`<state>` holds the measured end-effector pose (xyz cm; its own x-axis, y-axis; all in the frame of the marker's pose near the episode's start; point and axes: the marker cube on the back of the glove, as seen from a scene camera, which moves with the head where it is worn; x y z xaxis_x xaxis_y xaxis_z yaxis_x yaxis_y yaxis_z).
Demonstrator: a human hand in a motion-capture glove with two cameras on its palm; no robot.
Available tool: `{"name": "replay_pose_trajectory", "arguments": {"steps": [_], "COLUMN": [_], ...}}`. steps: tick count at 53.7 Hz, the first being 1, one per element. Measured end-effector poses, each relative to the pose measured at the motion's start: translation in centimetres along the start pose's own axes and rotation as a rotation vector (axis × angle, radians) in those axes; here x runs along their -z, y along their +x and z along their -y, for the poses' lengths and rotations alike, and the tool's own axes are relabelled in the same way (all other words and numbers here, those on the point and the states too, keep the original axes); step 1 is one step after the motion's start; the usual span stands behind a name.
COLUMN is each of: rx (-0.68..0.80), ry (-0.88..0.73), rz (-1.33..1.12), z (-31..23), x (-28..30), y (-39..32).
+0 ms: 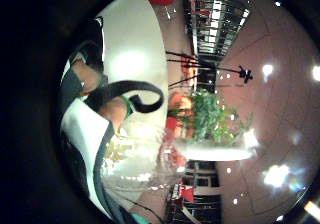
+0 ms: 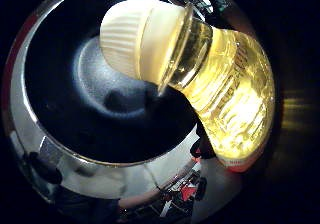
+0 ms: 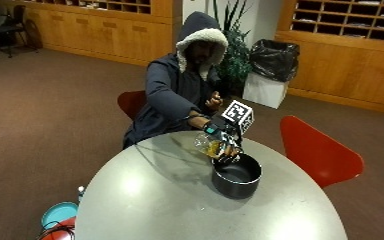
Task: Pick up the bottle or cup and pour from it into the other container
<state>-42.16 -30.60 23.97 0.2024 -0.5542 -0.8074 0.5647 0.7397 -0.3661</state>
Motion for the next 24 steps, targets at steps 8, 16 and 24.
{"name": "replay_pose_trajectory", "arguments": {"steps": [8,16,24], "rx": [0.016,0.002,-0.028], "ry": [0.038,0.056,0.057], "rz": [0.015,0.023,0.076], "z": [-0.4,-0.5,-2.6], "x": [-0.7,-1.6,-1.0], "y": [2.2,4.9,3.5]}}
